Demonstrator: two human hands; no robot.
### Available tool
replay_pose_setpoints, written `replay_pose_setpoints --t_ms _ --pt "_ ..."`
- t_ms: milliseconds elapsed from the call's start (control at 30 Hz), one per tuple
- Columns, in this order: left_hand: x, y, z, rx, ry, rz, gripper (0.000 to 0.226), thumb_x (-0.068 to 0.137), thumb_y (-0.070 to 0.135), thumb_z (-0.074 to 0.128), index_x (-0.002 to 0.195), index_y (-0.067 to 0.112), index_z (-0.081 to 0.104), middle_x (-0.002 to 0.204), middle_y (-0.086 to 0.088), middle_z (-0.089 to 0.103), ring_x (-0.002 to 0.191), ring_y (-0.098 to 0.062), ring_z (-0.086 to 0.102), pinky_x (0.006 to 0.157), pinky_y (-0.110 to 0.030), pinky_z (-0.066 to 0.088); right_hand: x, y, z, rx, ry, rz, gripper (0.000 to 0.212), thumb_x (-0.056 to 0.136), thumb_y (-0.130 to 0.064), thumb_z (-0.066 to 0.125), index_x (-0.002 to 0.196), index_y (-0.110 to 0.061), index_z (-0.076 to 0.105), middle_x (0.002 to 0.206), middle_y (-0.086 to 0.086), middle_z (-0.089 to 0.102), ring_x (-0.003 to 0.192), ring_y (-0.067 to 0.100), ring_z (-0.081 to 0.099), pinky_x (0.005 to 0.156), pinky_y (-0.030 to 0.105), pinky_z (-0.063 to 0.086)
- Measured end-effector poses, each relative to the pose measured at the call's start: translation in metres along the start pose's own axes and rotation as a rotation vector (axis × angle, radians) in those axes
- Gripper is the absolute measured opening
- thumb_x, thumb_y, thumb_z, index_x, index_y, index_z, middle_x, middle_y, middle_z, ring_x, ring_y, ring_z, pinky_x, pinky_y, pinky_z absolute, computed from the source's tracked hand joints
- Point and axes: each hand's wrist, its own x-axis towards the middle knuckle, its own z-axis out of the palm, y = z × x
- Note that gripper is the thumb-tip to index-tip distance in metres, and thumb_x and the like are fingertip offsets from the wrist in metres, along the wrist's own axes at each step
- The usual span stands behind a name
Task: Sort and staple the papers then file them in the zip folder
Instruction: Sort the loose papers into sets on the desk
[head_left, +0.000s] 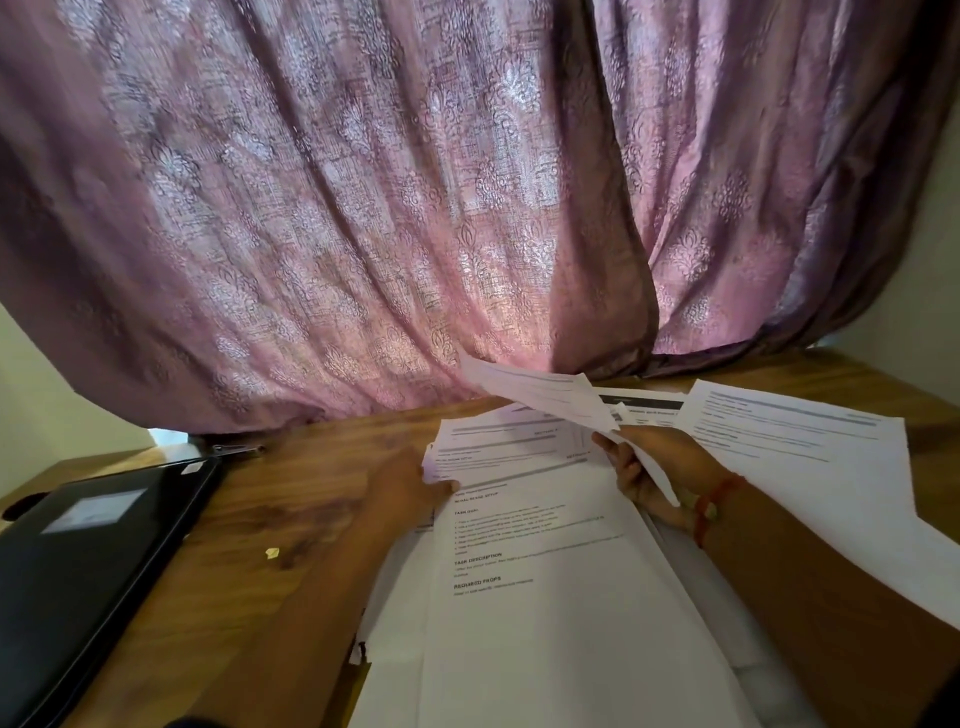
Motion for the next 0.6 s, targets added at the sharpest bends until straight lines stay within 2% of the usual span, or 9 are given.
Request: replay_pose_setpoints --t_ms 33,100,200,267,300,400,500,567,600 --pt "0.004 -0.001 0.002 -0.046 0.016 -0.021 0.027 0.087 0.034 0.078 0.093 0.023 0.054 0.114 -0.007 0.069 0.097 -0.023 0.062 0.075 -0.029 0.043 0.001 0.0 -0.001 0.004 0.0 0.001 0.022 0.102 -0.012 0.046 0.117 0.0 0.057 0.102 0.016 0.065 0.041 0.008 0.056 0.037 0.014 0.044" --pt "0.009 -0.003 0.002 -0.086 0.018 -0.031 0.029 0.089 0.041 0.076 0.1 0.02 0.06 0.107 -0.006 0.069 0.101 -0.025 0.065 0.074 -0.029 0.043 0.002 0.001 -0.002 0.019 -0.002 0.009 0.022 0.102 -0.013 0.046 0.117 -0.001 0.056 0.102 0.016 0.064 0.041 0.008 0.057 0.037 0.015 0.044" --pt "0.01 -0.004 0.004 -0.078 -0.03 0.055 0.046 0.09 0.057 0.066 0.125 0.026 0.065 0.123 0.003 0.069 0.113 -0.019 0.063 0.092 -0.031 0.049 0.004 0.003 -0.002 0.018 -0.01 0.002 0.02 0.103 -0.013 0.043 0.114 -0.002 0.056 0.097 0.015 0.065 0.042 0.007 0.056 0.037 0.015 0.044" --pt "0.008 -0.007 0.007 -0.064 -0.054 0.078 0.05 0.087 0.059 0.068 0.127 0.029 0.064 0.127 0.008 0.067 0.115 -0.017 0.062 0.1 -0.035 0.05 0.006 0.003 -0.001 -0.009 0.013 -0.009 0.019 0.102 -0.011 0.043 0.113 -0.002 0.057 0.099 0.015 0.066 0.042 0.007 0.055 0.037 0.015 0.043" --pt "0.009 -0.008 0.009 -0.056 -0.042 0.077 0.049 0.085 0.057 0.07 0.124 0.028 0.064 0.125 0.008 0.068 0.113 -0.017 0.063 0.1 -0.038 0.052 0.007 0.004 -0.001 -0.02 0.028 -0.013 0.019 0.102 -0.01 0.044 0.113 -0.003 0.058 0.104 0.016 0.066 0.042 0.008 0.055 0.038 0.015 0.042" --pt "0.008 -0.006 0.011 -0.189 0.023 0.063 0.039 0.086 0.041 0.078 0.11 0.021 0.055 0.113 0.009 0.063 0.105 -0.016 0.061 0.094 -0.036 0.052 0.01 0.004 -0.002 -0.047 0.046 -0.022 0.018 0.101 -0.009 0.046 0.112 -0.004 0.059 0.113 0.018 0.063 0.043 0.009 0.055 0.038 0.015 0.042" --pt "0.012 -0.004 0.01 -0.424 0.082 -0.005 0.047 0.088 0.025 0.079 0.127 0.015 0.053 0.113 0.004 0.06 0.099 -0.015 0.059 0.081 -0.026 0.047 0.01 0.005 -0.002 -0.055 0.044 -0.017 0.018 0.101 -0.01 0.046 0.112 -0.003 0.059 0.113 0.018 0.063 0.042 0.009 0.055 0.038 0.016 0.043" --pt "0.015 -0.007 0.008 -0.597 0.082 -0.075 0.033 0.09 0.013 0.075 0.118 0.013 0.057 0.111 0.0 0.066 0.092 -0.012 0.064 0.071 -0.021 0.051 0.009 0.005 -0.001 -0.045 0.044 -0.014 0.018 0.102 -0.01 0.046 0.112 -0.003 0.059 0.111 0.018 0.065 0.042 0.008 0.056 0.038 0.016 0.043" --pt "0.017 -0.011 0.005 -0.681 0.054 -0.106 0.03 0.089 0.007 0.073 0.116 0.011 0.062 0.111 -0.004 0.07 0.091 -0.015 0.069 0.071 -0.026 0.057 0.008 0.004 0.0 -0.039 0.044 -0.014 0.018 0.102 -0.01 0.045 0.111 -0.003 0.059 0.109 0.017 0.066 0.042 0.008 0.056 0.038 0.016 0.043"
